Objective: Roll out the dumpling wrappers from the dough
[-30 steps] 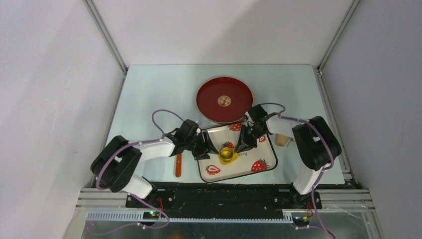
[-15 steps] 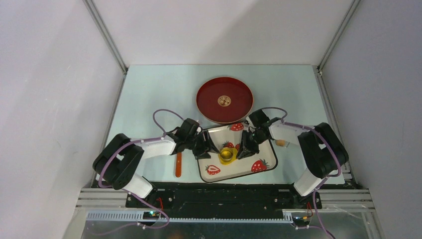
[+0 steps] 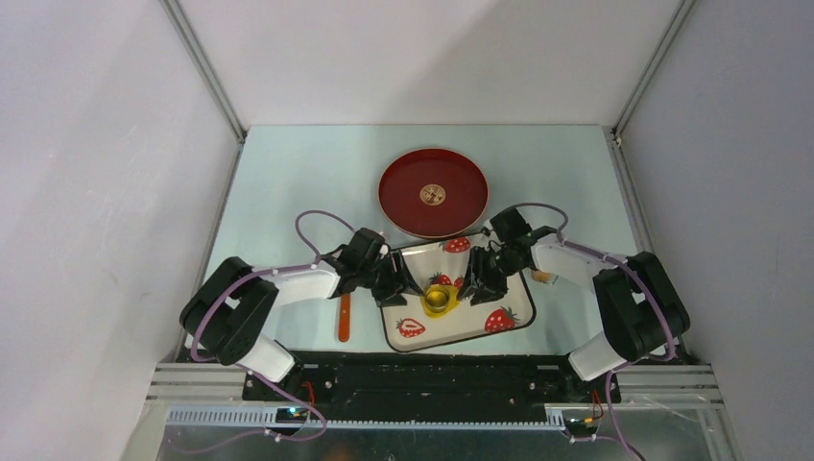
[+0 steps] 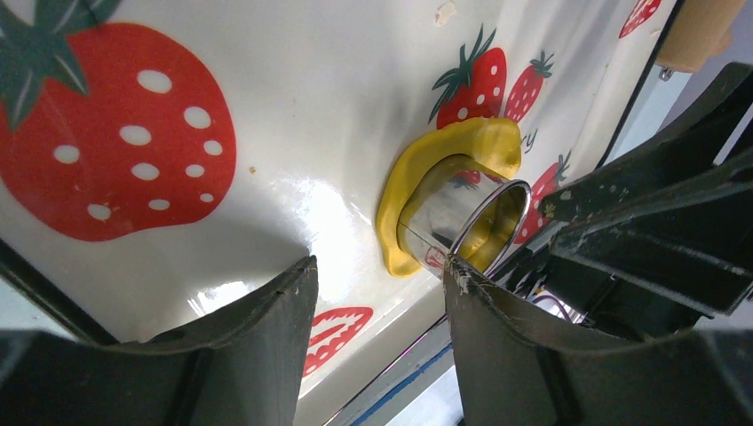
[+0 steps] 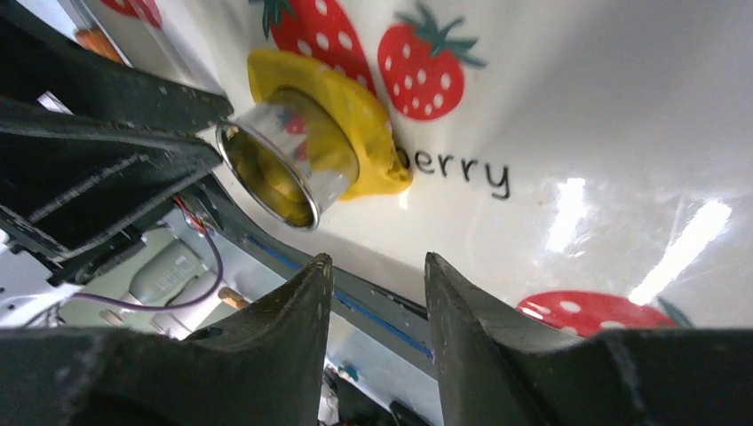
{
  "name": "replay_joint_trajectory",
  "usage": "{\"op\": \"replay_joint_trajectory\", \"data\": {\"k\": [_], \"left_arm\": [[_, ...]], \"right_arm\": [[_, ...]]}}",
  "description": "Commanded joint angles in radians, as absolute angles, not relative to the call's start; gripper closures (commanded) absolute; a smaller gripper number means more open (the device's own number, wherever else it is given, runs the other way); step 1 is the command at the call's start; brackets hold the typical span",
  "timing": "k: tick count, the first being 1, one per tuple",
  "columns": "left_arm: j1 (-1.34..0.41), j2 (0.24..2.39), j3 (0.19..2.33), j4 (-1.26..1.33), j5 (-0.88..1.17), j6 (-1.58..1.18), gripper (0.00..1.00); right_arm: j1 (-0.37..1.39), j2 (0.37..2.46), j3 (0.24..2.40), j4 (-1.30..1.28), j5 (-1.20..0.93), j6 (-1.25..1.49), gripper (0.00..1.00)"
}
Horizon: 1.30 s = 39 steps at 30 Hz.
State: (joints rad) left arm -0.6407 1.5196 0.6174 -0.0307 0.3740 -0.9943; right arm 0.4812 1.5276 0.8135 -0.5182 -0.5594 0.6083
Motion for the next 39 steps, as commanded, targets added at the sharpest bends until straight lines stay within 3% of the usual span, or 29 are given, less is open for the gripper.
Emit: {"op": "replay_joint_trajectory", "data": {"k": [1, 8, 20, 24, 34, 39], "left_arm": [[-0.635, 1.569, 0.587, -0.144, 0.277, -0.947, 0.38], [-0.635, 1.573, 0.586, -0.147, 0.276, -0.949, 0.38], [-0.635, 1.579, 0.589, -0.149, 0.278, -0.946, 0.39], [-0.635, 1.58, 0.588, -0.149, 0.279, -0.946, 0.39], [-0.634, 1.584, 0.589, -0.149, 0.281, -0.946, 0.39], [-0.635, 1.584, 0.59, -0.149, 0.282, -0.945, 0.39]], "right_arm": [[0.421, 1.565, 0.816, -0.435, -0.609, 0.61, 0.53], [0.405, 1.701, 0.876, -0.379, -0.663, 0.6, 0.59], [0.427, 1.81, 0.903, -0.335, -0.68, 0.604, 0.61], [0.439, 1.845, 0.913, -0.328, -0.685, 0.604, 0.67], [0.436, 1.841, 0.915, -0.331, -0.683, 0.604, 0.81], [0.43, 1.81, 0.917, -0.331, -0.696, 0.611, 0.82]]}}
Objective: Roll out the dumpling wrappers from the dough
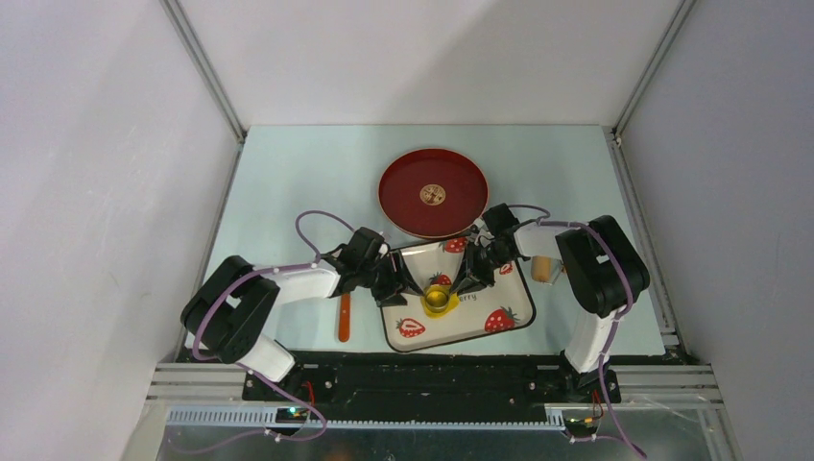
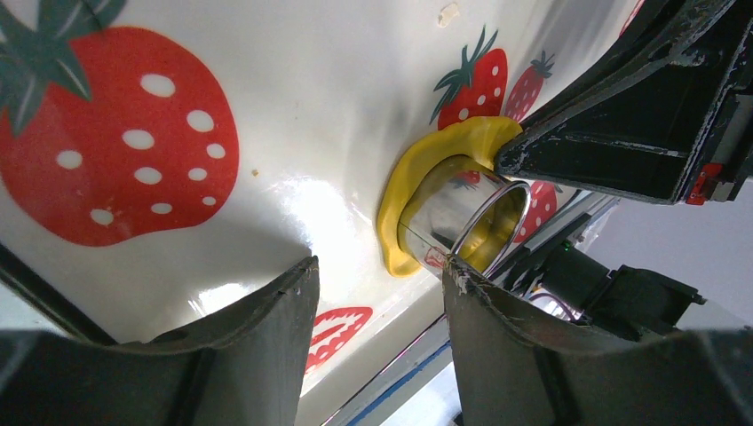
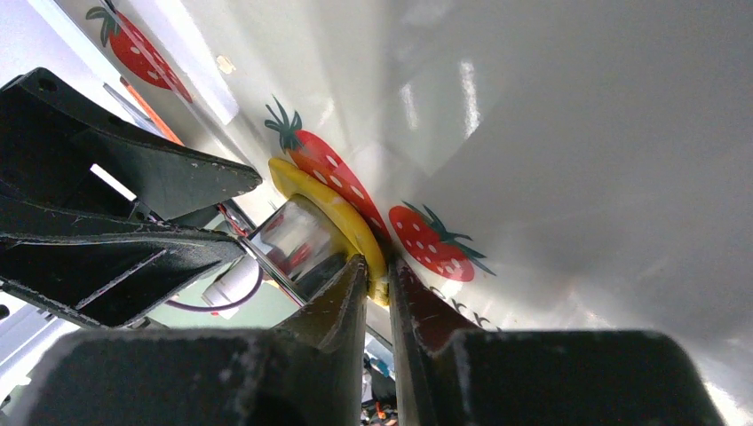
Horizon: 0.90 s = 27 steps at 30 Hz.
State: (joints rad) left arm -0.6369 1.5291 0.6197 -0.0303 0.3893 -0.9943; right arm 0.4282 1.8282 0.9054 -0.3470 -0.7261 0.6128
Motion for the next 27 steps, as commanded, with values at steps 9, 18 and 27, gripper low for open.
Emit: {"op": "replay_joint_trajectory", "data": {"k": [9, 18, 27], "left_arm": [[-0.635, 1.586, 0.591, -0.149, 0.284, -0.943, 0.39], [-0.634, 1.589, 0.591, -0.151, 0.277, -0.949, 0.39], [-0.635, 1.604, 0.6, -0.159, 0.28, -0.946, 0.39]], "right_arm": [[0.429, 1.75, 0.943, -0.364, -0.701, 0.618, 0.82], [0.43, 1.719, 0.946, -0.379, -0.695, 0.621, 0.83], [0.43, 1.675, 0.946, -0.388, -0.698, 0.63, 0.87]]}}
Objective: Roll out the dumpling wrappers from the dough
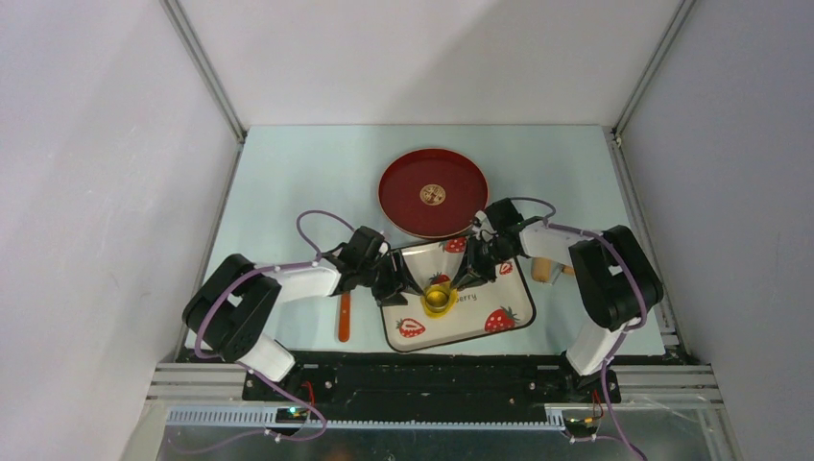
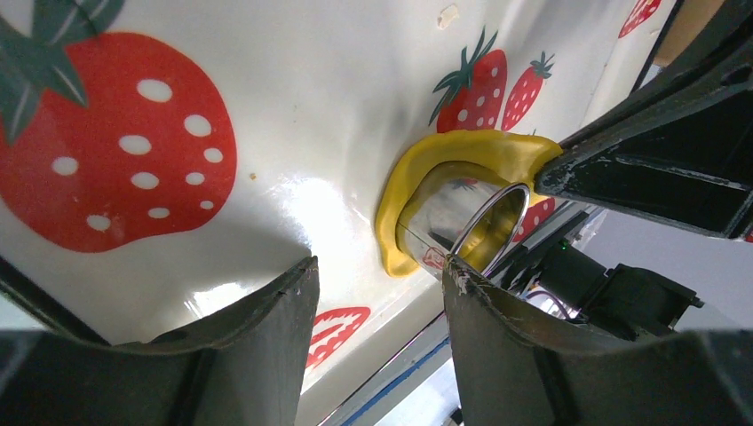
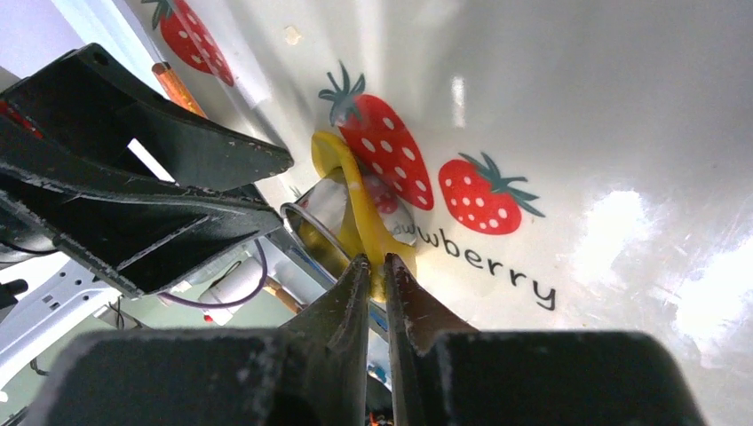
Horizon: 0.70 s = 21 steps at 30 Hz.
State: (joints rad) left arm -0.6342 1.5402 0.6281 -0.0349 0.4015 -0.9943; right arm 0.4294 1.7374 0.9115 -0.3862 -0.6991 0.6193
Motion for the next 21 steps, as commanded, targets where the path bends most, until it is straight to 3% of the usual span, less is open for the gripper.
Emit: {"op": "replay_joint_trajectory", "data": {"k": [1, 21], "left_arm": [[-0.635, 1.604, 0.599, -0.159, 0.277, -0.947, 0.39], [-0.635, 1.61, 0.603, -0.162, 0.279, -0.945, 0.39]], "right_arm": [[0.43, 1.668, 0.946, -0.392, -0.699, 0.63, 0.86], [0.445, 1.582, 0.946, -0.431, -0.701, 0.645, 0.82]]}}
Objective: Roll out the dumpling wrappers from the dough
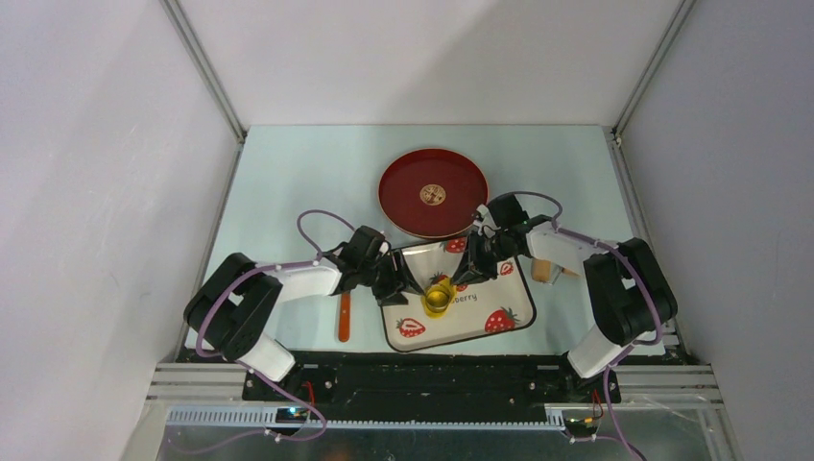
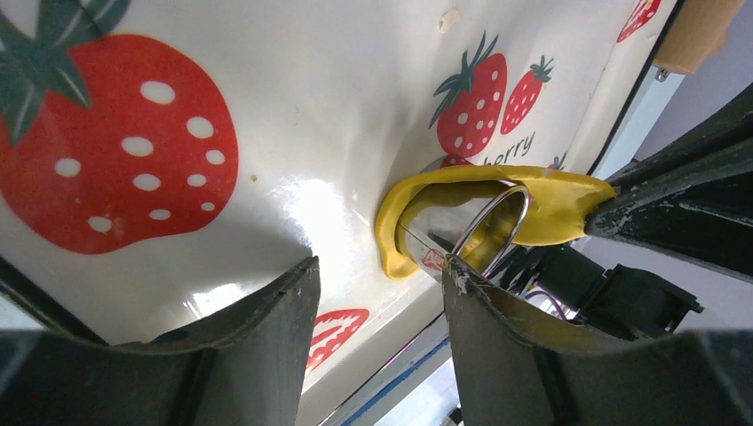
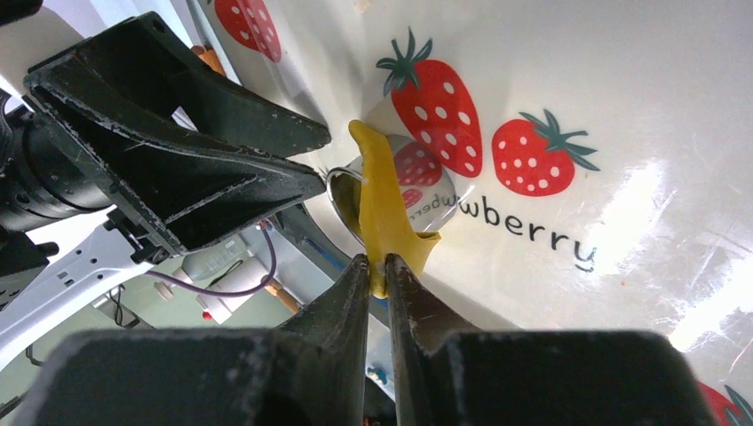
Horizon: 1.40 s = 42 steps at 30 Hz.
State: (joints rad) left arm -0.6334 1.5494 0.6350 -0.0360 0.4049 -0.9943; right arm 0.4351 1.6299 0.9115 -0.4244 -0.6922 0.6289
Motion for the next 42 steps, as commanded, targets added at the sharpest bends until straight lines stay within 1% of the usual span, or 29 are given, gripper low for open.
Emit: {"op": "replay_joint_trajectory", "data": {"k": [1, 2, 4, 6, 8, 20, 26, 28, 32, 35, 39, 42], "left_arm": [[-0.634, 1.61, 0.603, -0.162, 0.28, -0.945, 0.39], [-0.634, 1.61, 0.603, -0.162, 0.28, -0.945, 0.39], [-0.635, 1.609, 0.603, -0.162, 0.28, -0.945, 0.39], [-0.634, 1.608, 0.602, -0.162, 0.281, -0.945, 0.39], [-0.635, 1.607, 0.602, -0.162, 0.281, -0.945, 0.39], [-0.634, 1.603, 0.601, -0.162, 0.281, -0.942, 0.39], [-0.634, 1.602, 0.6, -0.162, 0.279, -0.942, 0.39], [-0.635, 1.601, 0.6, -0.162, 0.279, -0.942, 0.39], [-0.635, 1.603, 0.601, -0.162, 0.28, -0.941, 0.39], [-0.634, 1.603, 0.601, -0.161, 0.281, -0.94, 0.39], [-0.635, 1.602, 0.601, -0.162, 0.282, -0.939, 0.39], [-0.635, 1.603, 0.601, -0.162, 0.282, -0.939, 0.39]], "right_arm": [[0.446, 1.578, 0.946, -0.43, -0.703, 0.645, 0.8], [0.45, 1.577, 0.946, -0.43, -0.704, 0.648, 0.78], [0.457, 1.571, 0.945, -0.427, -0.704, 0.65, 0.66], [0.46, 1.572, 0.946, -0.424, -0.706, 0.653, 0.6], [0.463, 1.575, 0.946, -0.416, -0.707, 0.655, 0.56], [0.478, 1.578, 0.946, -0.41, -0.711, 0.657, 0.46], [0.494, 1.552, 0.946, -0.411, -0.714, 0.665, 0.43], [0.495, 1.542, 0.946, -0.441, -0.684, 0.651, 0.43], [0.503, 1.53, 0.946, -0.517, -0.598, 0.606, 0.39], [0.509, 1.536, 0.946, -0.57, -0.518, 0.575, 0.34], [0.523, 1.55, 0.945, -0.594, -0.463, 0.552, 0.27], [0.527, 1.556, 0.946, -0.617, -0.423, 0.537, 0.25]]}}
